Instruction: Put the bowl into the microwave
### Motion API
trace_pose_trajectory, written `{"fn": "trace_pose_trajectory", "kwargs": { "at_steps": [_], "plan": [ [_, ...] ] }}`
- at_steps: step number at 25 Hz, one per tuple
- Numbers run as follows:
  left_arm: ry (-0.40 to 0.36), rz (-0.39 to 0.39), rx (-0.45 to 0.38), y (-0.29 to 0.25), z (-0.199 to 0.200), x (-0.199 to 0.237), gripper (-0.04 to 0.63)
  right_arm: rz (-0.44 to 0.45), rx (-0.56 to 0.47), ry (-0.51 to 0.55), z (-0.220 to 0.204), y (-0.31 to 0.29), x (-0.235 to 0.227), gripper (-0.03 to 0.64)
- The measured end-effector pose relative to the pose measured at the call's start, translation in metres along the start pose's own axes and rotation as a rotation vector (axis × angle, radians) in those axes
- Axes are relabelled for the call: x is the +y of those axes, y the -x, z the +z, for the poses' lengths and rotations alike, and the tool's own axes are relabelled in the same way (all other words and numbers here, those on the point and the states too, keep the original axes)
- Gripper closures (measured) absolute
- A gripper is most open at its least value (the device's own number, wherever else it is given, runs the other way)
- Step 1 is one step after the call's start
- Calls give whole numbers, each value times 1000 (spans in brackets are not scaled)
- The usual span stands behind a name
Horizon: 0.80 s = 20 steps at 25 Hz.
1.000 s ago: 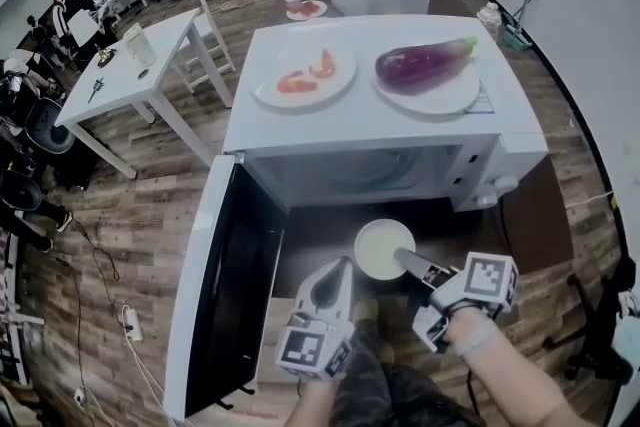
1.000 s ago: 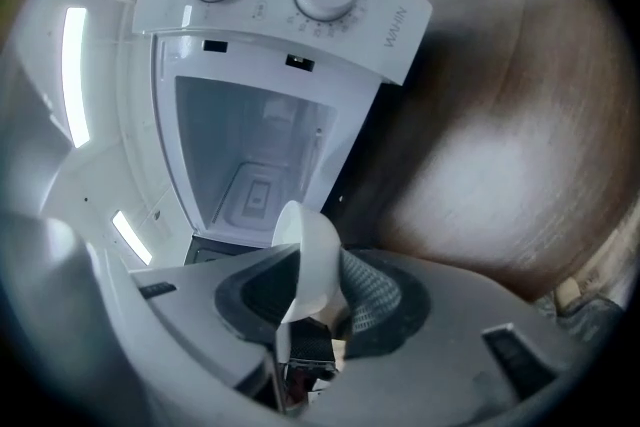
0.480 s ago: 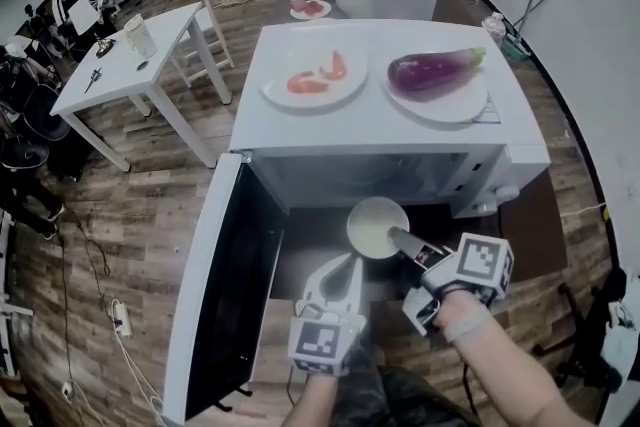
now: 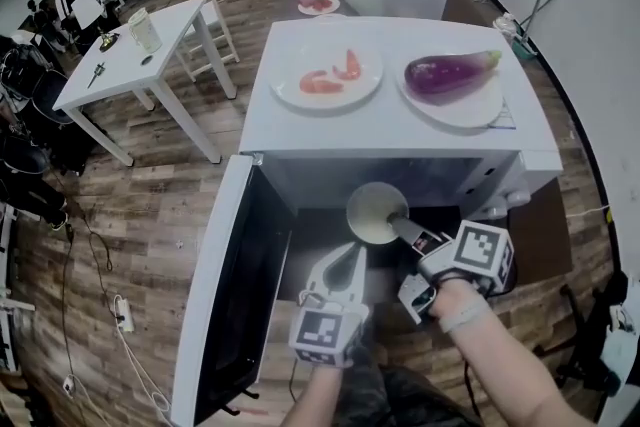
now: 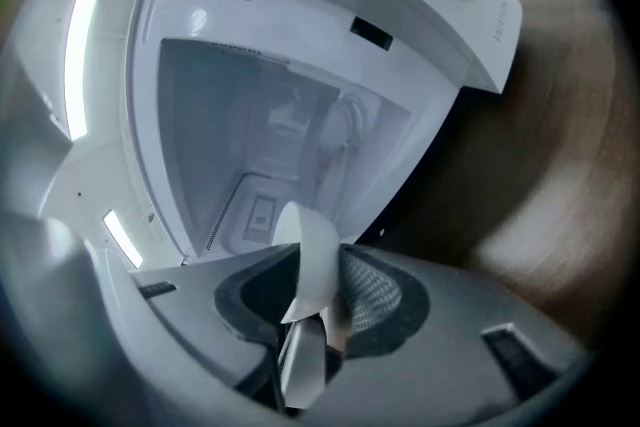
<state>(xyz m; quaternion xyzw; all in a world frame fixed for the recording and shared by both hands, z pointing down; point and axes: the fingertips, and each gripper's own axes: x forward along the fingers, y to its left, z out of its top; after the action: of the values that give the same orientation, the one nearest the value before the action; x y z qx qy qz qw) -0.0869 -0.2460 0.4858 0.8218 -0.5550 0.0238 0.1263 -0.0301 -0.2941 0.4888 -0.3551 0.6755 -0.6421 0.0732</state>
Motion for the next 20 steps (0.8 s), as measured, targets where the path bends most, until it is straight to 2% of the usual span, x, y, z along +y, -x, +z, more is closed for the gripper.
{"fn": "trace_pose_trajectory", "kwargs": {
  "at_steps": [20],
  "plan": [
    [53, 10, -6, -24, 14, 15, 595, -44, -61, 18, 20, -19, 6, 494]
  ]
}}
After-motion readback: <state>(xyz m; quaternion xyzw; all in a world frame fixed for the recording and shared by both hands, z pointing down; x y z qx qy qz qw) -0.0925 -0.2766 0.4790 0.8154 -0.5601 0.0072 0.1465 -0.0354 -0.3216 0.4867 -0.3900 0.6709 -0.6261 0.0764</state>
